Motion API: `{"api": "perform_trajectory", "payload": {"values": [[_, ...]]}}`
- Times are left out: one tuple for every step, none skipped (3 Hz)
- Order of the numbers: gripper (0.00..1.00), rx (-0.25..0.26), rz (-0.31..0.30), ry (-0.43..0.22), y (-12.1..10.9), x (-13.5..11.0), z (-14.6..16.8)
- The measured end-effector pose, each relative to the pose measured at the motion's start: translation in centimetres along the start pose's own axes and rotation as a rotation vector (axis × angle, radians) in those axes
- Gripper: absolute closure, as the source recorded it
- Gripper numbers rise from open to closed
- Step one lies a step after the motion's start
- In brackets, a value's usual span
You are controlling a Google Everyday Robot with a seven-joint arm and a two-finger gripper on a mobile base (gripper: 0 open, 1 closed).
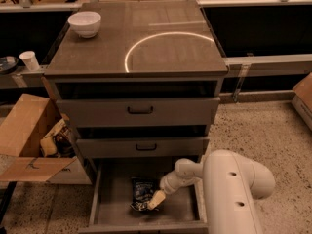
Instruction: Pick blue chip bag from bottom drawer and place on counter
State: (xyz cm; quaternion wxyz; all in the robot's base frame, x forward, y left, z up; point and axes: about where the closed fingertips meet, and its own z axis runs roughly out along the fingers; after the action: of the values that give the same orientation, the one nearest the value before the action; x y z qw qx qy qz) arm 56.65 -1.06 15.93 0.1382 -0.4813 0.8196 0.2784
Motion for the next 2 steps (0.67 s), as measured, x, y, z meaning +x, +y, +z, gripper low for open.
{"api": "perform_trajectory", "payload": {"values": [[0.02, -0.013, 0.027, 0.011, -0.1, 0.5, 3.3], [0.24, -0.017, 0.052, 0.023, -0.1, 1.1, 5.3]]}}
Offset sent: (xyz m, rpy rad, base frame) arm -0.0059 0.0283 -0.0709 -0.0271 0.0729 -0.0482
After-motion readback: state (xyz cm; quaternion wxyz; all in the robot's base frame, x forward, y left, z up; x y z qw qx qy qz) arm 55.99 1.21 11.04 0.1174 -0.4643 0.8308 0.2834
